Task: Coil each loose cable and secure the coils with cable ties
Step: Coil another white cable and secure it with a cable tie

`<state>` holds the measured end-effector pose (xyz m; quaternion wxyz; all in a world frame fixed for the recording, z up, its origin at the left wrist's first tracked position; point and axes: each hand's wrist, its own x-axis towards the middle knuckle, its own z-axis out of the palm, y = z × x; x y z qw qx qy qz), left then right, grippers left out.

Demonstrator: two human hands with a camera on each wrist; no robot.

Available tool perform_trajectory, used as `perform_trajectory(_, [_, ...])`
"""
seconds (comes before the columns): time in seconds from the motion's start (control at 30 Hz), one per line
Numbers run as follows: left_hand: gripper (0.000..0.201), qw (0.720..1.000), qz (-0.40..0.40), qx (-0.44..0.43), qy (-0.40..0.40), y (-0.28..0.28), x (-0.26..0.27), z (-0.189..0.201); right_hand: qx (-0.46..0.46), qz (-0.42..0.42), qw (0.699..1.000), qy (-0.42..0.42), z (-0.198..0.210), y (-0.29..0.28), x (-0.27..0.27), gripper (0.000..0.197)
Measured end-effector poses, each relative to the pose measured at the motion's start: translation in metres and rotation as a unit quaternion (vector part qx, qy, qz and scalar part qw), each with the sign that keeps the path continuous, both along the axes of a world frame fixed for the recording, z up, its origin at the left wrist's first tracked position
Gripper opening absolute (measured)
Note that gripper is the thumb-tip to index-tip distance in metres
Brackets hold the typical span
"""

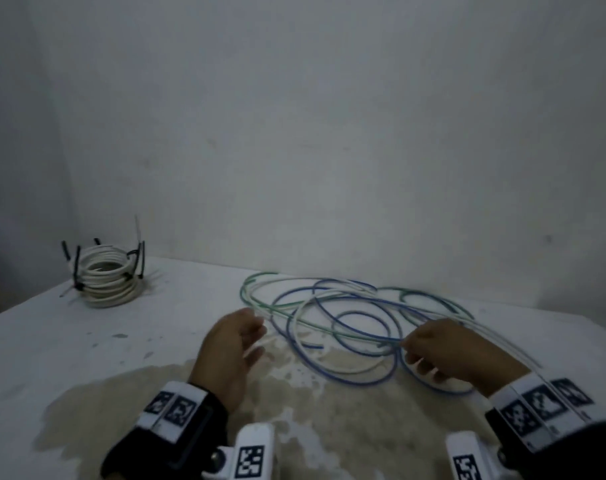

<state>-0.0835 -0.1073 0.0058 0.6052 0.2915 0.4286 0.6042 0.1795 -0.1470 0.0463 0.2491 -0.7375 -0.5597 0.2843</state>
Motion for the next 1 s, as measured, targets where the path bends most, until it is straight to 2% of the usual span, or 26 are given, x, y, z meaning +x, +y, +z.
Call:
perform_trajectory(0.13, [0.014, 0.995, -0.039, -0.058, -0.065, -0.004, 0.053, -0.017, -0.012, -0.002, 0.997, -0.08, 0.0, -0.027, 0.042, 0.036])
perform_trajectory(0.23, [0.013, 0.994, -0.047, -0.059, -0.078, -0.002, 0.07, -0.025, -0.038, 0.004, 0.993, -0.108, -0.003, -0.039, 0.058, 0.028])
perform_trajectory(0.3, [0.015, 0.991, -0.064, -0.065, -0.097, -0.002, 0.073, -0.03, -0.069, 0.017, 0.986, -0.148, -0.005, -0.041, 0.064, 0.033])
perform_trajectory(0.47, [0.022, 0.98, -0.09, -0.089, -0.152, 0.009, 0.054, -0.041, -0.154, 0.066, 0.959, -0.23, -0.011, -0.031, 0.061, 0.062])
perform_trajectory(0.57, [0.024, 0.976, -0.089, -0.103, -0.172, 0.015, 0.046, -0.043, -0.176, 0.084, 0.944, -0.267, -0.016, -0.015, 0.05, 0.061])
perform_trajectory(0.67, [0.021, 0.979, -0.065, -0.111, -0.161, 0.016, 0.049, -0.042, -0.159, 0.088, 0.935, -0.304, -0.02, 0.006, 0.039, 0.054])
perform_trajectory(0.73, [0.023, 0.979, -0.067, -0.122, -0.146, 0.017, 0.052, -0.044, -0.13, 0.098, 0.938, -0.306, -0.02, 0.017, 0.032, 0.051])
perform_trajectory(0.87, [0.02, 0.978, -0.081, -0.138, -0.135, 0.023, 0.05, -0.047, -0.065, 0.159, 0.956, -0.236, -0.018, 0.033, 0.006, 0.047])
perform_trajectory(1.0, [0.017, 0.979, -0.086, -0.132, -0.131, 0.025, 0.052, -0.049, -0.06, 0.216, 0.95, -0.217, -0.026, 0.044, -0.025, 0.05])
